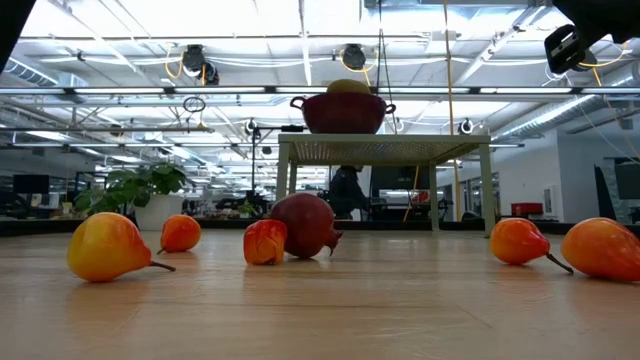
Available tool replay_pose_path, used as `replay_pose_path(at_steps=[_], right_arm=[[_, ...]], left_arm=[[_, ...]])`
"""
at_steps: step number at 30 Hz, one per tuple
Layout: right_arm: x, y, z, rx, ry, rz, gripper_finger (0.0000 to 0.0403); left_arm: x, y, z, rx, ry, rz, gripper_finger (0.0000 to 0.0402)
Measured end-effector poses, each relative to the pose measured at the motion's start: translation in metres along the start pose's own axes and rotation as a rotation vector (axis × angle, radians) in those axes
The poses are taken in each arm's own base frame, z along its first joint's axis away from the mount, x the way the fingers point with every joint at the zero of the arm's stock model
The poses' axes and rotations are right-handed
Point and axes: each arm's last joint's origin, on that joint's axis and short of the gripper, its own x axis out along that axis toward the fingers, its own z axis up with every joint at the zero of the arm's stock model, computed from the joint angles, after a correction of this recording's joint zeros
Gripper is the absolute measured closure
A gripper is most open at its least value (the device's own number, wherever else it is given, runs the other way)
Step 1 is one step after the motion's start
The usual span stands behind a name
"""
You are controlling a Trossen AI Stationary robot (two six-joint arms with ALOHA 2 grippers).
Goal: Pick & Place Fruit
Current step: Put the pomegranate into the strainer bowl
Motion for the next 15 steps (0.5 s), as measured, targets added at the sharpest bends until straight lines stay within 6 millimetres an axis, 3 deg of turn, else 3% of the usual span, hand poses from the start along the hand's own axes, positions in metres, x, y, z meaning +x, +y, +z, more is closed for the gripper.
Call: replay_pose_path(at_steps=[8, 15], right_arm=[[0.000, -0.001, -0.004, 0.001, 0.039, -0.008, 0.0399], [0.000, -0.001, -0.005, 0.001, 0.047, -0.009, 0.0399]], left_arm=[[0.002, -0.023, -0.001, -0.069, -0.034, -0.069, 0.0229], [0.021, -0.034, -0.014, -0.166, 0.023, -0.039, 0.0228]])
